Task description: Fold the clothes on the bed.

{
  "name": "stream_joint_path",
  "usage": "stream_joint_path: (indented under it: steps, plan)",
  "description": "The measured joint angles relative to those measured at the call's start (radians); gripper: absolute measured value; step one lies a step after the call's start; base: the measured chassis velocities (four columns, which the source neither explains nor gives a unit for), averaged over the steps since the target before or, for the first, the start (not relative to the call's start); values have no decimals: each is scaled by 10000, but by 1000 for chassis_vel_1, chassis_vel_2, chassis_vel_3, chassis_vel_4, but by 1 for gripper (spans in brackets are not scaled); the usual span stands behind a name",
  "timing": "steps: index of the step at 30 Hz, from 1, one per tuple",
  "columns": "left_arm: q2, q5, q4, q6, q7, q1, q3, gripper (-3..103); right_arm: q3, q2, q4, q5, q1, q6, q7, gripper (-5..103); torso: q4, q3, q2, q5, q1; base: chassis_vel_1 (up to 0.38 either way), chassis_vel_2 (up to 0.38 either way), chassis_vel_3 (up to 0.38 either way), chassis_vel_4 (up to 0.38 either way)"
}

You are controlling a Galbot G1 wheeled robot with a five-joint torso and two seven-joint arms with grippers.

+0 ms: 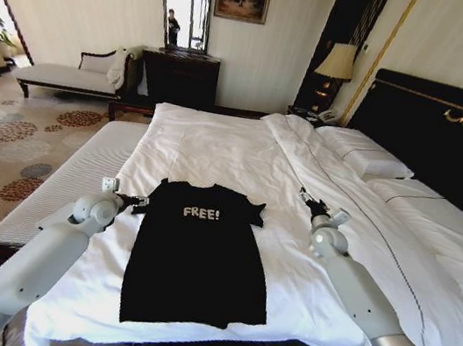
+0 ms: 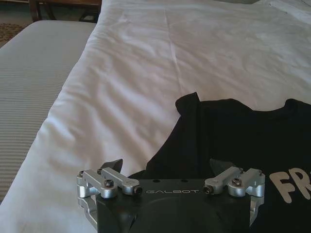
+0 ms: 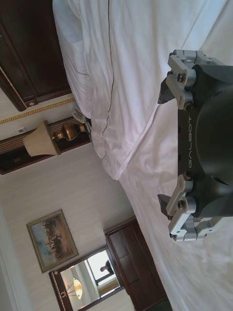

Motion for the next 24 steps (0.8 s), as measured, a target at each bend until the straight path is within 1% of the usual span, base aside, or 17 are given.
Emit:
stream_joint_path:
  steps: [2, 4, 5, 6, 7, 8, 9, 10, 11, 13, 14, 15, 17, 19, 21, 24]
  plan:
    - [189, -8, 217, 22, 152, -532, 297, 100, 4, 12, 19, -13, -25, 0, 41, 100, 0, 1, -1, 2, 1, 0, 0, 0, 0]
    - [266, -26, 249, 25, 223, -660, 394, 100, 4, 15, 21, -14, -29, -2, 47, 100, 2, 2, -1, -2, 2, 0, 0, 0, 0]
    - [617, -47, 339, 27, 535, -1137, 748, 100, 16, 21, 23, -17, -36, -6, 62, 100, 3, 2, -1, -3, 2, 0, 0, 0, 0]
    - [617, -47, 339, 27, 535, -1137, 748, 100, 16, 21, 23, -17, -36, -6, 62, 100, 3, 2, -1, -3, 2, 0, 0, 0, 0]
    - [907, -40, 399, 27, 819, -1483, 1057, 100, 31, 31, 21, -22, -41, -9, 67, 100, 4, 1, -1, 1, 1, 0, 0, 0, 0]
    - [1560, 260, 593, 29, 1899, -2475, 2081, 100, 86, 72, -17, -40, -67, -21, 74, 100, 6, 0, -1, -2, 0, 0, 0, 0, 0]
    - [1560, 260, 593, 29, 1899, -2475, 2081, 100, 86, 72, -17, -40, -67, -21, 74, 100, 6, 0, -1, -2, 0, 0, 0, 0, 0]
    - [1742, 544, 686, 23, 2412, -2841, 2478, 100, 89, 92, -52, -64, -70, -24, 74, 100, 3, 0, 0, 5, 0, 0, 0, 0, 0]
    - [1866, 902, 811, 23, 2888, -3168, 2862, 100, 88, 113, -96, -97, -70, -29, 75, 100, 3, 0, -1, 0, 0, 0, 0, 0, 0]
    - [1969, 1261, 1021, 22, 3477, -3670, 3525, 100, 73, 156, -147, -135, -41, -32, 74, 100, 3, 0, 0, 2, 1, 0, 0, 0, 0]
    - [1969, 1261, 1021, 22, 3477, -3670, 3525, 100, 73, 156, -147, -135, -41, -32, 74, 100, 3, 0, 0, 2, 1, 0, 0, 0, 0]
    - [1976, 1328, 1111, 22, 3687, -3874, 3871, 100, 61, 183, -160, -137, -17, -35, 75, 100, 3, 1, -1, 2, 1, 0, 0, 0, 0]
    - [2018, 1422, 1163, 21, 3892, -4126, 4322, 100, 40, 194, -166, -137, 9, -41, 84, 100, 0, 1, -1, -3, 1, 0, 0, 0, 0]
    - [2067, 1473, 1151, 20, 3958, -4177, 4433, 100, 35, 193, -176, -139, 16, -43, 83, 100, 0, 0, -1, -2, 1, 0, 0, 0, 0]
    - [2289, 1692, 1112, 17, 4081, -4212, 4718, 100, 26, 184, -256, -152, 36, -47, 65, 100, 3, 0, -1, 0, 1, 0, 0, 0, 0]
    - [2443, 1858, 1104, 14, 4082, -4080, 4789, 100, 27, 182, -313, -156, 47, -49, 49, 100, 5, -1, -1, 0, 0, 0, 0, 0, 0]
